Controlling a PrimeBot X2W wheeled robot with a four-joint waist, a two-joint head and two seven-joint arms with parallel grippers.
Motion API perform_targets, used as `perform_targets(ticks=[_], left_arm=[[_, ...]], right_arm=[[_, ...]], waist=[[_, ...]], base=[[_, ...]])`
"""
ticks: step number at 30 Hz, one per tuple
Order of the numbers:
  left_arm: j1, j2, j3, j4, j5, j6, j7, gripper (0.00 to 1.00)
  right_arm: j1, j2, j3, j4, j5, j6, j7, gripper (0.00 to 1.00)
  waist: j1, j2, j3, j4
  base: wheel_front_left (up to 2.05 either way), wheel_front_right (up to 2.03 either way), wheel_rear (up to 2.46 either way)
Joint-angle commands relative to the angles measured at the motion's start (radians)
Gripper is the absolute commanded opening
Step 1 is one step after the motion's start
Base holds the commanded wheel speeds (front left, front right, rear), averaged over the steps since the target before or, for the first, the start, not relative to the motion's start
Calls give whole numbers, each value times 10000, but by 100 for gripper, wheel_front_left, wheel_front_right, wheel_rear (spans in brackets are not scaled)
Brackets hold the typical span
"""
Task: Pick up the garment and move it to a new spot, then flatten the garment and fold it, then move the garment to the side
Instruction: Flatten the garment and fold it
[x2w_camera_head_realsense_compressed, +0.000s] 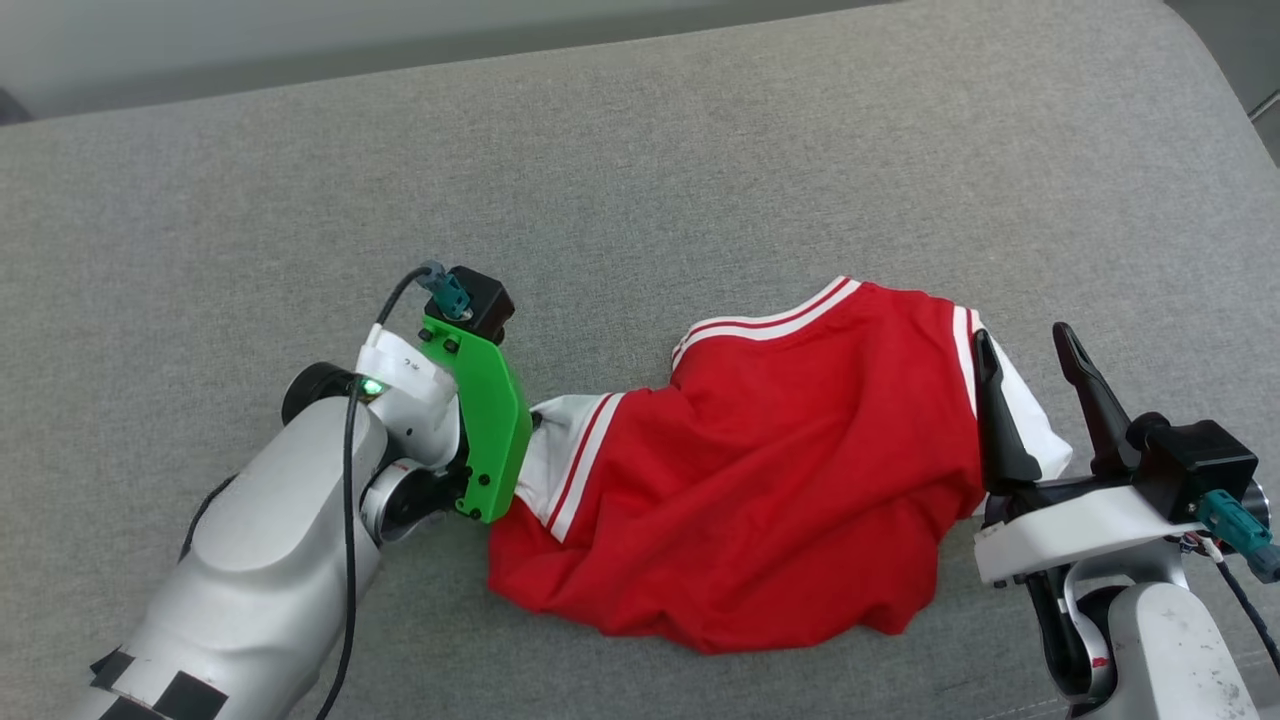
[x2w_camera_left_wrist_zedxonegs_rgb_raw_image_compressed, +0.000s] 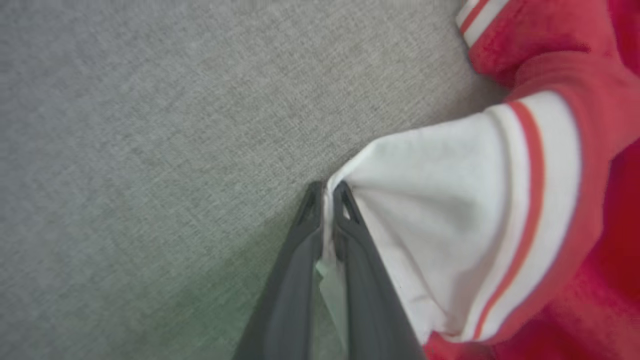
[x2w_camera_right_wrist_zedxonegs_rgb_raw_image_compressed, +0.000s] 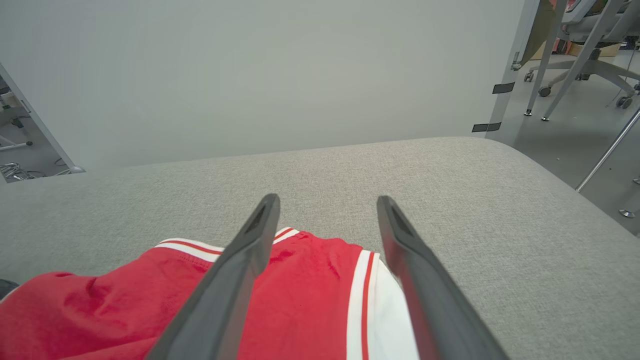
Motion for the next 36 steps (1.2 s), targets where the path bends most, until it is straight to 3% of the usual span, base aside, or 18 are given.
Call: perform_targets(ticks=[1, 9, 16, 23, 26, 27, 30, 36], left_arm=[[-2, 61, 86, 178, -104, -28, -272, 0], [-324, 474, 1089, 341, -364, 113, -1754, 0], [-406, 1210, 1847, 201, -464, 592, -2278, 0], [-297, 1910, 2252, 628, -34, 1348, -2977, 0], [-225, 1921, 2114, 976, 141, 1320, -3163, 0], [-218, 1896, 2048, 1100, 215, 1299, -3253, 100], [-284, 1840, 1887, 1407, 526, 1355, -3648, 100], [-527, 1686, 1756, 1590, 1284, 1471, -5562, 100]], right_arm=[[-48, 36, -26, 43, -74, -6, -63, 100], [110, 38, -229, -15, -177, -6, 141, 100], [189, 39, -228, -84, -200, -6, 316, 100], [111, 41, -85, -99, -231, -6, 452, 100], [37, 42, -43, -68, -224, -6, 458, 100], [19, 42, -42, -55, -221, -6, 458, 100], [-2, 42, -72, -12, -237, -6, 477, 100], [44, 1, -151, 61, -296, -6, 589, 100]], waist=[[-1, -1, -153, 90], [-1, -1, -659, 656], [-1, -1, -730, 1047], [-1, -1, -356, 1142], [-1, -1, -232, 1137], [-1, -1, -206, 1143], [-1, -1, -200, 1198], [-1, -1, -565, 1506]], base=[[0, 0, 0], [0, 0, 0], [0, 0, 0], [0, 0, 0], [0, 0, 0], [0, 0, 0], [0, 0, 0], [0, 0, 0]])
